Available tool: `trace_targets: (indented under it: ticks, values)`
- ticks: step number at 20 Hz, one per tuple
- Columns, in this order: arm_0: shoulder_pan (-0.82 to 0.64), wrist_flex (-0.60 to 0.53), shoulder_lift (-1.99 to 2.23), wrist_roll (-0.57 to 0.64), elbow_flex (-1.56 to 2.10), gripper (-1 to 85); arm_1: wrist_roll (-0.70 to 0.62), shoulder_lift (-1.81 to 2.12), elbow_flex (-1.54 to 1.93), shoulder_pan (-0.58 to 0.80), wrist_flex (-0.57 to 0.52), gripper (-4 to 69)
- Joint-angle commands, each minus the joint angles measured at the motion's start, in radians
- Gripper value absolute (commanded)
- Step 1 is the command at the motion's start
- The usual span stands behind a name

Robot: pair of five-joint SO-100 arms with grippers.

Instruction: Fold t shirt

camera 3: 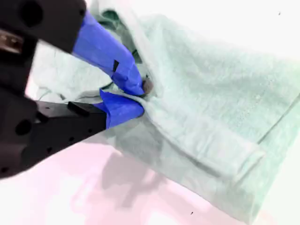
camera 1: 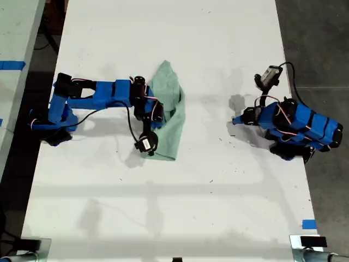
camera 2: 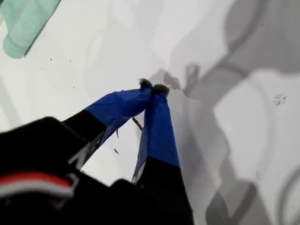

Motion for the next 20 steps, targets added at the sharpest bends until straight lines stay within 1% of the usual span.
trace_targets:
  ticks: [1, 2, 3, 4, 5, 6, 7, 8, 11, 13, 17, 18, 19, 20]
  values:
    - [0.032, -0.046, 0.003, 0.031, -0.058, 26.1, 0.009, 0.008, 0.052, -0.005, -0.006, 0.7]
    - [0.025, -0.046, 0.005, 0.031, -0.055, 27.6, 0.009, 0.008, 0.052, -0.005, -0.006, 0.7]
    - [0.018, -0.043, 0.015, 0.038, -0.054, 26.7, 0.009, 0.008, 0.052, -0.005, -0.006, 0.7]
    - [0.008, -0.038, 0.037, 0.043, -0.049, 21.3, 0.009, 0.008, 0.052, -0.005, -0.006, 0.7]
    - [-0.011, -0.032, 0.077, 0.035, -0.032, 10.4, 0.009, 0.008, 0.052, -0.005, -0.006, 0.7]
    - [-0.034, -0.032, 0.126, 0.029, -0.008, 4.8, 0.009, 0.008, 0.052, -0.005, -0.006, 0.7]
    - [-0.055, -0.032, 0.178, 0.038, 0.008, 2.8, 0.009, 0.008, 0.052, -0.005, -0.006, 0.7]
    - [-0.078, -0.032, 0.229, 0.054, 0.018, 1.5, 0.008, 0.008, 0.052, -0.005, -0.006, 0.7]
    - [-0.146, -0.043, 0.351, 0.150, 0.026, -0.1, 0.006, 0.008, 0.052, -0.006, -0.006, 0.7]
    - [-0.209, -0.046, 0.422, 0.193, 0.087, -0.2, 0.006, 0.008, 0.052, -0.006, -0.006, 0.7]
    - [-0.316, -0.064, 0.561, 0.232, 0.279, -0.2, 0.006, 0.008, 0.052, -0.006, -0.006, 0.7]
    - [-0.331, -0.089, 0.635, 0.242, 0.339, -0.2, 0.006, 0.008, 0.052, -0.006, -0.006, 0.7]
    - [-0.347, -0.152, 0.752, 0.259, 0.448, -0.3, 0.006, 0.008, 0.052, -0.006, -0.006, 0.7]
    - [-0.364, -0.245, 0.891, 0.272, 0.606, -0.3, 0.006, 0.008, 0.052, -0.006, -0.006, 0.7]
